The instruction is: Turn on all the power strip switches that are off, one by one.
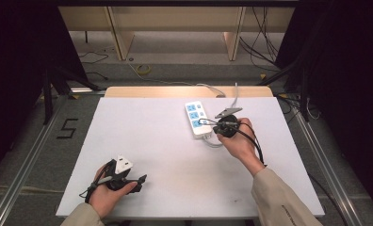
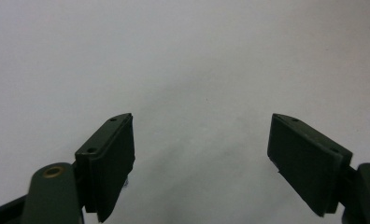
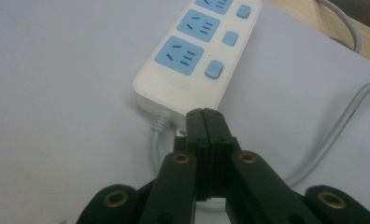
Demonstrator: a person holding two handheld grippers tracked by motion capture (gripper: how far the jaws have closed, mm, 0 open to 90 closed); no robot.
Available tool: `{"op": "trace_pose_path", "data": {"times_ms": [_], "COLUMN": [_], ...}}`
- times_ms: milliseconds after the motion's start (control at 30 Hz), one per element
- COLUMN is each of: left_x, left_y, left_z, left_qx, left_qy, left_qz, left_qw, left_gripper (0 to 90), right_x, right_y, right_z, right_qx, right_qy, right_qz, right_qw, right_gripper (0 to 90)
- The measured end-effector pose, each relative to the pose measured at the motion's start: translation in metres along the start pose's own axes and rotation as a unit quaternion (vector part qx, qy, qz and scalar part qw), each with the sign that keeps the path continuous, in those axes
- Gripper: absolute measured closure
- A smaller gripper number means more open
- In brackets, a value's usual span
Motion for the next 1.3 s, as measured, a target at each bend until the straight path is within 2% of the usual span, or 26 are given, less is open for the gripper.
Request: {"op": "trace_pose_path", "data": {"times_ms": [1300], "left_x": [0.000], "left_y": [0.000], "left_z": [0.000], "left_qx": [-0.003], "left_qy": [-0.003], "left_qz": [-0.003], "left_qw": [1.0000], "left_gripper": [23.3], "right_x": [-0.012], "right_y": [0.029], "right_z": [0.029], "right_qx": [0.020], "right_qy": [-0.009], "right_qz": [0.009], "right_qw": [0.9997], "right_gripper": [90.0]}}
Point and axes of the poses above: each handheld gripper's, and its own axes: z roughly forward along the jaws, y roughly out of its top, x roughly to its left, the point moved 2 cm from there along z, roughly forward along the jaws, and after that the axes turned 4 degrees about x, right-handed, at the moved point
